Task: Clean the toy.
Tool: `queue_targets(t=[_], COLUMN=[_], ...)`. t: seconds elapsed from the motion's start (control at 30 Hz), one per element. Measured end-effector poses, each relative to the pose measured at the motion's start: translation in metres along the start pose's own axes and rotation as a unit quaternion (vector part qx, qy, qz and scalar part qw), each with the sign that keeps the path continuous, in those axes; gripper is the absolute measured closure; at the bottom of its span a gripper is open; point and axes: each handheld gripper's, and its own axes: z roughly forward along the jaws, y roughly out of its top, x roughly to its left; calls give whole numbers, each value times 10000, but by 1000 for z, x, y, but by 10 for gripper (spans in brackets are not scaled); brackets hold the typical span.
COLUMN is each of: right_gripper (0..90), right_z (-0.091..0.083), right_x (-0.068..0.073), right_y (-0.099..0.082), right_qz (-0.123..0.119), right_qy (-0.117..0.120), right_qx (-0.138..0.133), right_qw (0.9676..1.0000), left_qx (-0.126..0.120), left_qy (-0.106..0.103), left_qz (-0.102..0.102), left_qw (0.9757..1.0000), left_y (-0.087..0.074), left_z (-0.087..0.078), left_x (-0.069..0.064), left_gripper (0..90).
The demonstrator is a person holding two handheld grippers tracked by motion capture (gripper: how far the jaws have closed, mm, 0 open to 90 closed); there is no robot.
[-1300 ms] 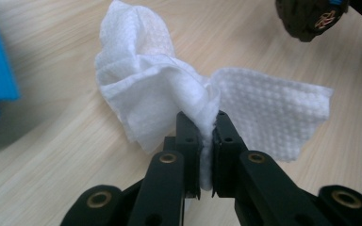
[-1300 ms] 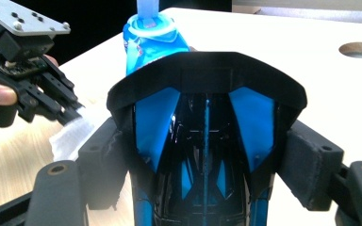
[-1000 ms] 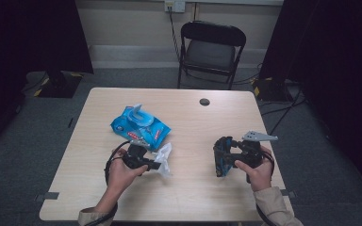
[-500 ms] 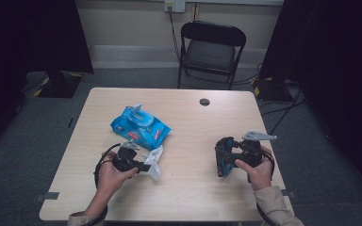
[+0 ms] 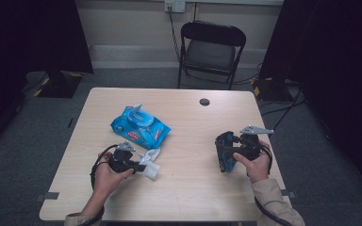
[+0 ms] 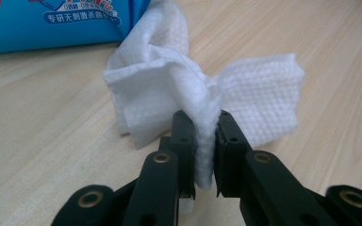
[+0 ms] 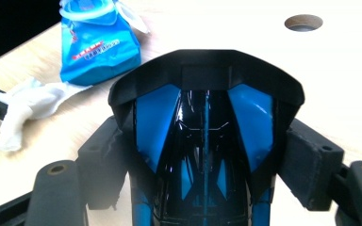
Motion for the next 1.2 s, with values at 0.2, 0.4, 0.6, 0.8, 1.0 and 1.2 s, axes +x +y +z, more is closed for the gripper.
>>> queue_targets(t=[0.2,0.4,0.6,0.8,1.0,1.2], right_gripper=[253,253,253,252,251,251], right_z=[15,29,38,49,60,66], right_x=[-1,-5,-8,-9,-12,-16], right_y=[0,-3,-4,-6,-7,-6], right_qz=[-51,-1,-17,-89,-127,-109], right_qy=[-136,-223,-313,-364,-406,-471], right_qx=[34,93,130,325,491,554], right_qw=[9999,9997,9994,9988,9979,9973], left_qx=[-3,25,44,66,72,73], left_qy=[6,33,49,56,39,62], left_qz=[0,49,73,86,84,125], left_qw=[10000,10000,10000,9999,9999,9999], left_y=[-1,-1,-2,-2,-2,-2], left_z=[1,2,3,4,4,3], left_x=[1,2,2,2,3,3], left_gripper=[800,789,782,768,755,755])
